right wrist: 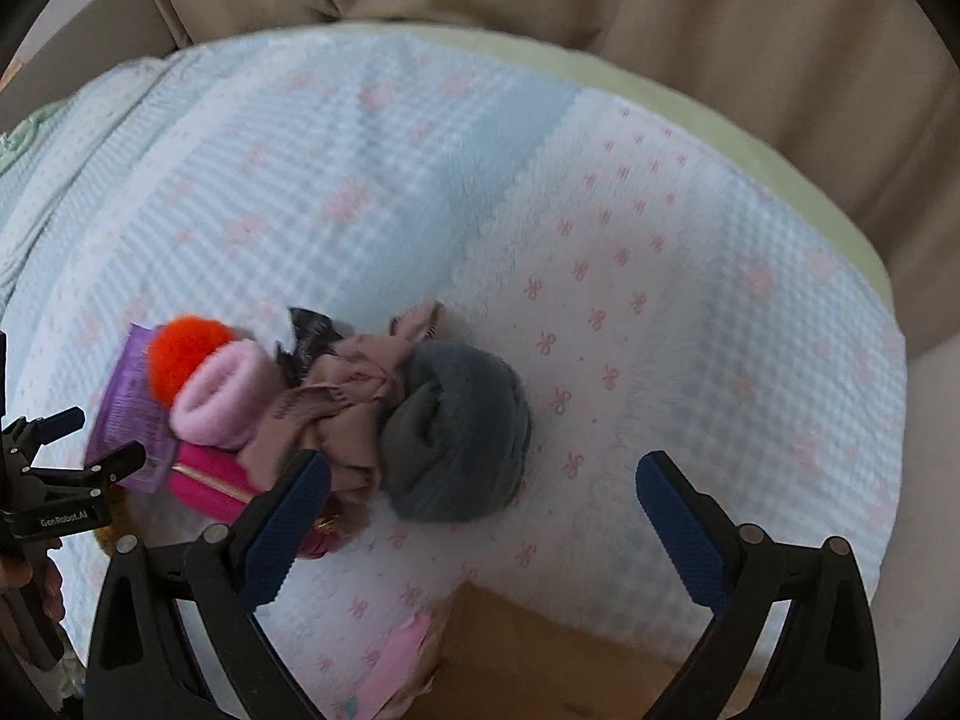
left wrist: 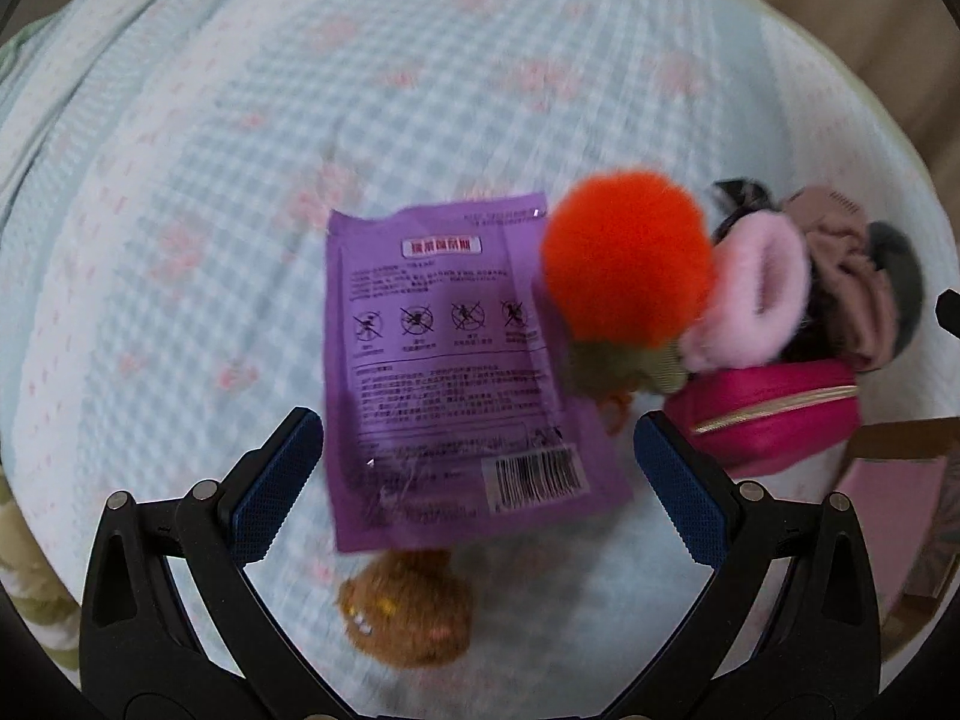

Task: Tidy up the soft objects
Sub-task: 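Lower the right tool onto the grey fuzzy sock and close on it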

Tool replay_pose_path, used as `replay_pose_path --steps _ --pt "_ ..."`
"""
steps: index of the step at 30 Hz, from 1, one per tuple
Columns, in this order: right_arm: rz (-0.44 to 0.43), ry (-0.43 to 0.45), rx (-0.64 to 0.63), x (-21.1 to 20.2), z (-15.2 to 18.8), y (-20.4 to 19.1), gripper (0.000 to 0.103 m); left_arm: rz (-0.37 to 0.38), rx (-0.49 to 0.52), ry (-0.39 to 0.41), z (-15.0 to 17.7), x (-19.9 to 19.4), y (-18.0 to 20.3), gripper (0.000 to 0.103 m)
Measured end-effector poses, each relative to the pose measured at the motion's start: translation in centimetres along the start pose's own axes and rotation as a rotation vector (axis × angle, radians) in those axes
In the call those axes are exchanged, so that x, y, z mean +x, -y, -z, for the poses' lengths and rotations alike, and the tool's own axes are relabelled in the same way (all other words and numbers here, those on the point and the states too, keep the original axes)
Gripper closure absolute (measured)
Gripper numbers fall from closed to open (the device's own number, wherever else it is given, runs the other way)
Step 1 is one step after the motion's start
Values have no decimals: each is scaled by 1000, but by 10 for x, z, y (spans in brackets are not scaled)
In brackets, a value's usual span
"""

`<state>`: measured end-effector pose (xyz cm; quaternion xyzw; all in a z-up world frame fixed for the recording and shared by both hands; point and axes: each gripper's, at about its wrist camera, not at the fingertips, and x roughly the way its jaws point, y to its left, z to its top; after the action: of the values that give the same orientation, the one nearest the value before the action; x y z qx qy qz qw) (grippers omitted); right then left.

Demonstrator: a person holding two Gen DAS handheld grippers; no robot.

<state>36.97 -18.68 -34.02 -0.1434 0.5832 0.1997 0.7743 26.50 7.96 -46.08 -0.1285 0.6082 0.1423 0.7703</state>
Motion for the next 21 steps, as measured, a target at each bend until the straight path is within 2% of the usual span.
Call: replay_pose_path --steps 5,9,13,14,15,19,21 --pt "-8 -87 -35 37 -6 4 7 -21 13 -35 -2 28 1 0" --pt "-90 -131 -57 59 -14 4 13 -39 21 -48 -9 47 0 2" --pt "-139 -194 -64 78 -21 -1 23 -13 -8 -47 -16 56 -5 7" --pt "-158 -214 -62 85 -21 -2 26 -15 -5 -45 -19 56 -8 10" --pt "-177 -221 -56 87 -22 -2 31 -16 3 -41 -20 55 -7 19" --pt "-213 -223 -49 91 -22 -4 41 -21 31 -27 -31 48 -9 37" --pt "-220 -219 -48 91 -21 -7 47 -18 32 -23 -34 43 -15 52"
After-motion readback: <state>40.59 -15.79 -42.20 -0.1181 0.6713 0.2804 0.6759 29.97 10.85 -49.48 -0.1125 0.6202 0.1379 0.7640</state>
